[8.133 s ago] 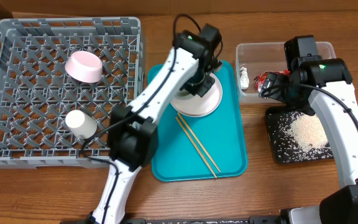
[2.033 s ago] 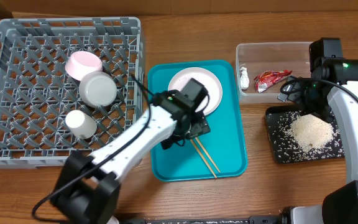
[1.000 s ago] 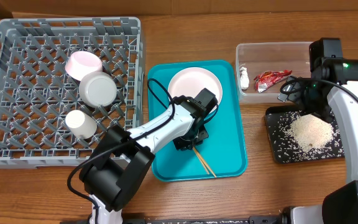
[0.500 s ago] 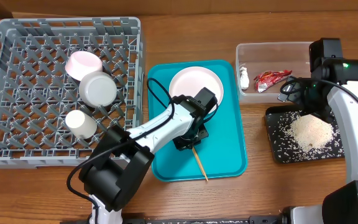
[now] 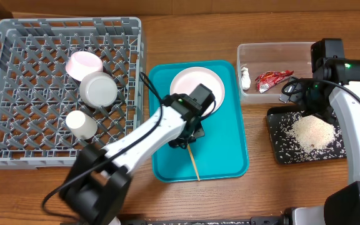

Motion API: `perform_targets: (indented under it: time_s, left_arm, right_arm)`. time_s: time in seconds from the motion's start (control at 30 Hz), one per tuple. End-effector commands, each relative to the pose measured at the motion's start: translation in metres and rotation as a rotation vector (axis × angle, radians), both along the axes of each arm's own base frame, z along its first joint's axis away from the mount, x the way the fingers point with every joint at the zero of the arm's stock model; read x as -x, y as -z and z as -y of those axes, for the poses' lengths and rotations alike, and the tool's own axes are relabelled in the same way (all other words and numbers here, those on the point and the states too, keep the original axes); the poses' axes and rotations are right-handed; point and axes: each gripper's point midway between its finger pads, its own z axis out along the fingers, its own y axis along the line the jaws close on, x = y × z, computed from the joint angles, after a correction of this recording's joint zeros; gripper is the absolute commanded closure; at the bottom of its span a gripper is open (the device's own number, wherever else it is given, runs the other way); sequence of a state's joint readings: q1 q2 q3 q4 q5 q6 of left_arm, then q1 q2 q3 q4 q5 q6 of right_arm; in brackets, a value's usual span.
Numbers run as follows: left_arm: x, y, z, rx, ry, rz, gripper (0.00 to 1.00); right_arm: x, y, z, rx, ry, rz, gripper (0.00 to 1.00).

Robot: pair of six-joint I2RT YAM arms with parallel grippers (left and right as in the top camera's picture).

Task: Sort waste into correct bins and load items into the dishwasher
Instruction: 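Carry the chopsticks to the dish rack and drop them in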

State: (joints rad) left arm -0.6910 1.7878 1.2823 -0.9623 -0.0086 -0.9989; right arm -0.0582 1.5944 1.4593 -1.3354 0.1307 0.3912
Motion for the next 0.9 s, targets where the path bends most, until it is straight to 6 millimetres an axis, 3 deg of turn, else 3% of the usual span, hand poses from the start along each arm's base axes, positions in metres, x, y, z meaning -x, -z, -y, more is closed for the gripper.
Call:
perform_targets:
  time_s: [0.0,0.17,0.47,0.67,0.87]
  left_arm:
    - [-0.018,-0.034,-0.021,-0.007,0.084,0.119,0.96]
    - [-0.046,-0.068,-0.048,-0.002,0.184,0.221,0.96]
    - [-0.097,-0.131,-0.122,-0.064,0.360,0.340,0.96]
    - [-0.107,-0.132,-0.160,-0.109,0.360,0.340,0.96]
    - [-0.120,-0.110,-0.162,-0.118,0.383,0.305,0.96]
  right_arm:
    - [-0.005,-0.015,0.002,0.004,-0.001,0.049,0.00]
    - [-0.005,-0.015,0.002,0.004,-0.001,0.050,0.00]
    - [-0.004,-0.015,0.002,0.004,-0.001,0.047,0.00]
    - [-0.004,-0.015,0.002,0.004,-0.001,0.047,0.00]
    - [-0.004,-0.015,0.002,0.004,-0.001,0.048,0.00]
